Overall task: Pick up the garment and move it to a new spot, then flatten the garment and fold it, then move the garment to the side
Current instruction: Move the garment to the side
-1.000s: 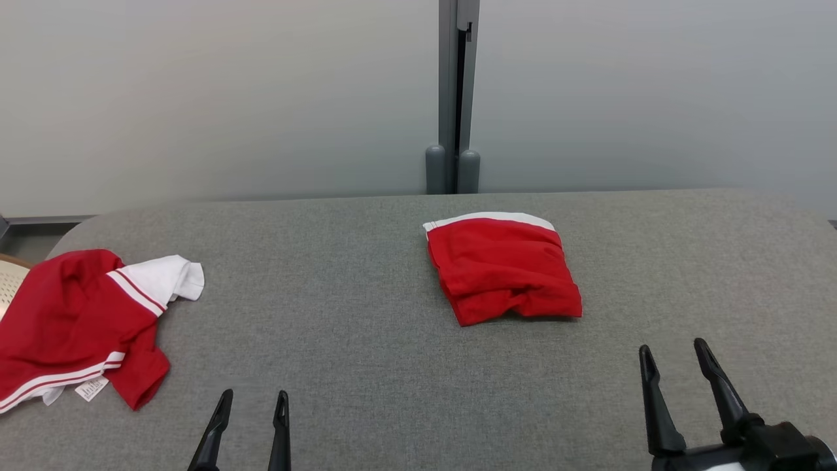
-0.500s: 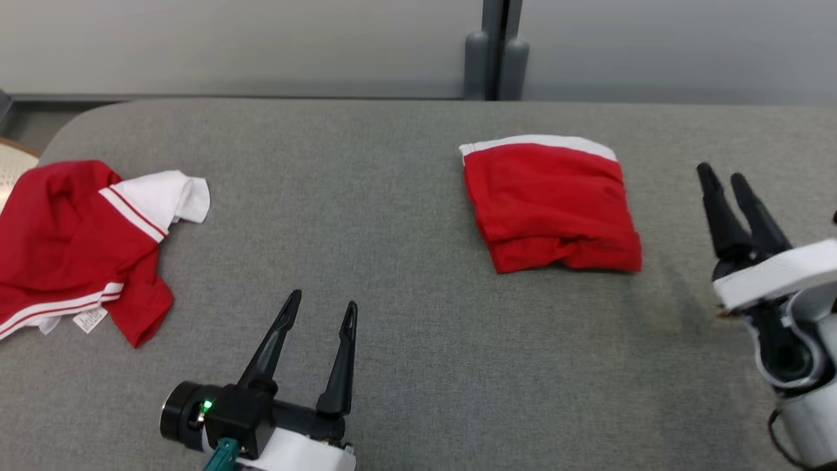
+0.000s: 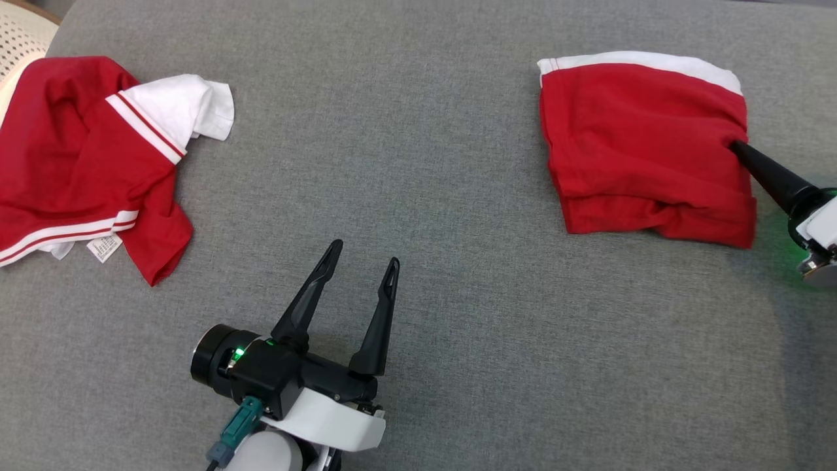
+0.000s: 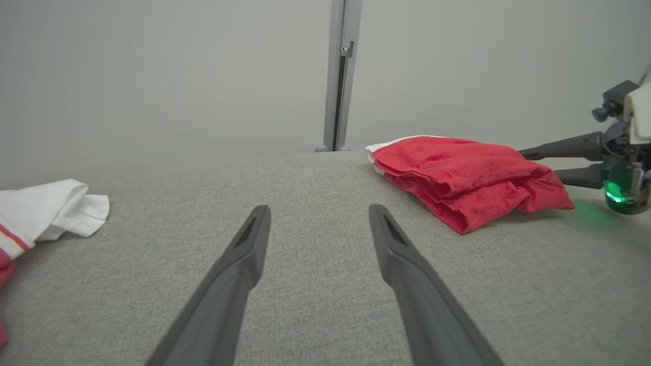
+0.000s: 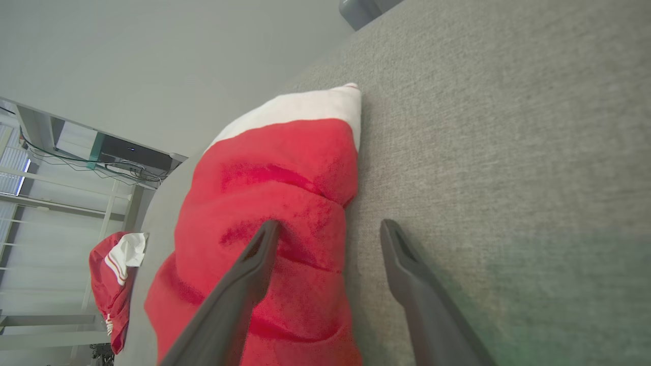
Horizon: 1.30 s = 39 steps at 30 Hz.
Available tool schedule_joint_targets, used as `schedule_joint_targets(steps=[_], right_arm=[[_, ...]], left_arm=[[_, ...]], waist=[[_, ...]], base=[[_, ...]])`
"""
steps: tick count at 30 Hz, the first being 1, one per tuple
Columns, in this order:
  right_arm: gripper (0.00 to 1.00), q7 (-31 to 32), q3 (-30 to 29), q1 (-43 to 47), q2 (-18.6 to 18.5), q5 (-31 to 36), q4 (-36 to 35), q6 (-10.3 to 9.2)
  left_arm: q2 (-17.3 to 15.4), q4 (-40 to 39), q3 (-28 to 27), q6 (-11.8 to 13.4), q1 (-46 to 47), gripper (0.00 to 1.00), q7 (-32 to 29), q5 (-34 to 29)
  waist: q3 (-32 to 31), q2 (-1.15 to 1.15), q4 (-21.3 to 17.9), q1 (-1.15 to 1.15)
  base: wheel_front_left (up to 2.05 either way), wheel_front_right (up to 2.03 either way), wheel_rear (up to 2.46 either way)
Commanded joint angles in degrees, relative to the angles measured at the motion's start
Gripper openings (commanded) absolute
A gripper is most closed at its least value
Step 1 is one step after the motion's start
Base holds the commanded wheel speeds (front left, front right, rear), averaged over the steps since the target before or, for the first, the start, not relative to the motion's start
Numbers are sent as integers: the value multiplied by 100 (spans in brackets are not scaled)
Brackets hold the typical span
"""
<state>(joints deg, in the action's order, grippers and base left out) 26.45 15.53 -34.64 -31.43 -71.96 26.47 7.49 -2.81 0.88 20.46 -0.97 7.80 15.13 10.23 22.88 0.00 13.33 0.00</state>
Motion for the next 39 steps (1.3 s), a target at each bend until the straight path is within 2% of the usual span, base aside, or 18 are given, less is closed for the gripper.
schedule_joint_targets(steps=[1,2,3,4,5,11,17,18,27,33,39], right_arm=[[100,82,19,-137,-4,-58,69,0],[100,116,45,-184,9,-61,114,0],[90,142,67,-214,33,-74,158,0],[90,172,103,-233,60,-84,184,0],[0,205,148,-238,84,-95,173,0],[0,90,291,-155,-112,-18,-47,-3],[0,-144,484,-58,-664,320,-528,0],[0,-144,484,-58,-664,320,-528,0],[0,-626,475,4,-1506,882,-684,0],[0,-1239,394,-169,-1890,1616,-301,0],[0,-1837,485,-703,-2018,2965,271,-2]], left_arm=[[-18,3,29,-34,139,100,1,37],[-17,6,51,-41,159,100,1,32],[-16,11,74,-41,171,100,1,35],[-17,15,89,-37,190,100,0,33],[-17,19,98,-33,210,100,1,26],[-15,22,5,-27,224,100,0,-73],[-17,9,-170,-156,218,100,0,-265],[-17,9,-170,-156,218,100,0,-265],[-58,-47,-349,-407,268,100,0,-644],[-203,-215,-364,-513,401,100,1,-800],[-397,-426,-363,-566,522,100,0,-888]], waist=[[168,0,130,0],[197,0,145,0],[215,0,156,0],[227,0,162,0],[236,0,163,0],[216,0,3,0],[266,0,-432,0],[266,0,-432,0],[534,0,-1211,0],[863,0,-1519,0],[1208,0,-1687,0]], base=[[0,0,0],[0,0,0],[0,0,0],[0,0,0],[0,0,0],[0,0,0],[0,0,0],[0,0,0],[0,0,0],[0,0,0],[0,0,0]])
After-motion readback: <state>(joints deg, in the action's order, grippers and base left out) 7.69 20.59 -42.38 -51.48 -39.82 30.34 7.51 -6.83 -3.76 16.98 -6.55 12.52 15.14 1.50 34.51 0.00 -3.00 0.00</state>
